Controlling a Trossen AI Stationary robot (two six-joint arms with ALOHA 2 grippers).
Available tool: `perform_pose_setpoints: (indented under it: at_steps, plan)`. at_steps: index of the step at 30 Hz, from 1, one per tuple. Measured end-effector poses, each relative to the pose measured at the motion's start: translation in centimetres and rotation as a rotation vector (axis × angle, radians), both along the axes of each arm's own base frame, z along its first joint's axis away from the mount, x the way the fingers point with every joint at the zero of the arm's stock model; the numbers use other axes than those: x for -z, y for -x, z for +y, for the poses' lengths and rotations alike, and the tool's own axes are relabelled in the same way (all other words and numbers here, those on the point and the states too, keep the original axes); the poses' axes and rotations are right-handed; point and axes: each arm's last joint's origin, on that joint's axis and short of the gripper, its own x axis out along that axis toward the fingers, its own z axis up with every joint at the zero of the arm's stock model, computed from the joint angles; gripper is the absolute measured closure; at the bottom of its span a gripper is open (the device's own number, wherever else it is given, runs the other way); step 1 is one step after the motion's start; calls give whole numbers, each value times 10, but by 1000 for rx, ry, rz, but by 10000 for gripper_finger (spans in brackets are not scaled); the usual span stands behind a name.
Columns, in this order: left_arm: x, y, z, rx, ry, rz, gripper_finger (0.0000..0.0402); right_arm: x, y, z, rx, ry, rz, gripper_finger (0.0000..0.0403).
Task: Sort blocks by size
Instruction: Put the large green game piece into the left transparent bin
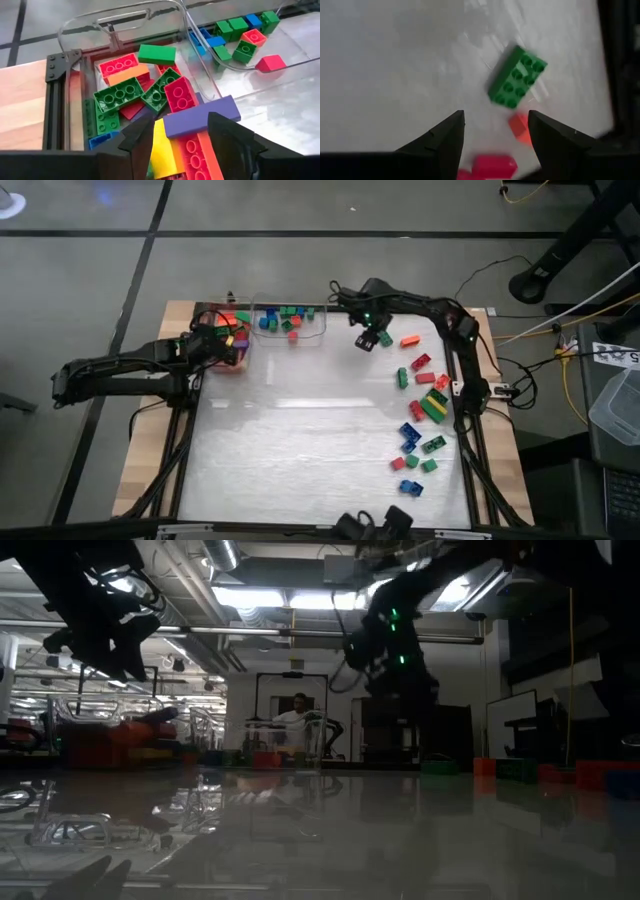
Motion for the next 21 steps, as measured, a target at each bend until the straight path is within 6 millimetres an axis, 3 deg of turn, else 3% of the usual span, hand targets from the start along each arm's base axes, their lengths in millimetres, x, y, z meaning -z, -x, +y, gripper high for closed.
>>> perform_pose_setpoints:
  at_steps: [6,21]
  plan:
    - [0,0,0,4,5,-1,230,34,16,-18,69,13,-17,187]
    - [0,0,0,4,5,-2,230,64,27,-26,98,86,-23,187]
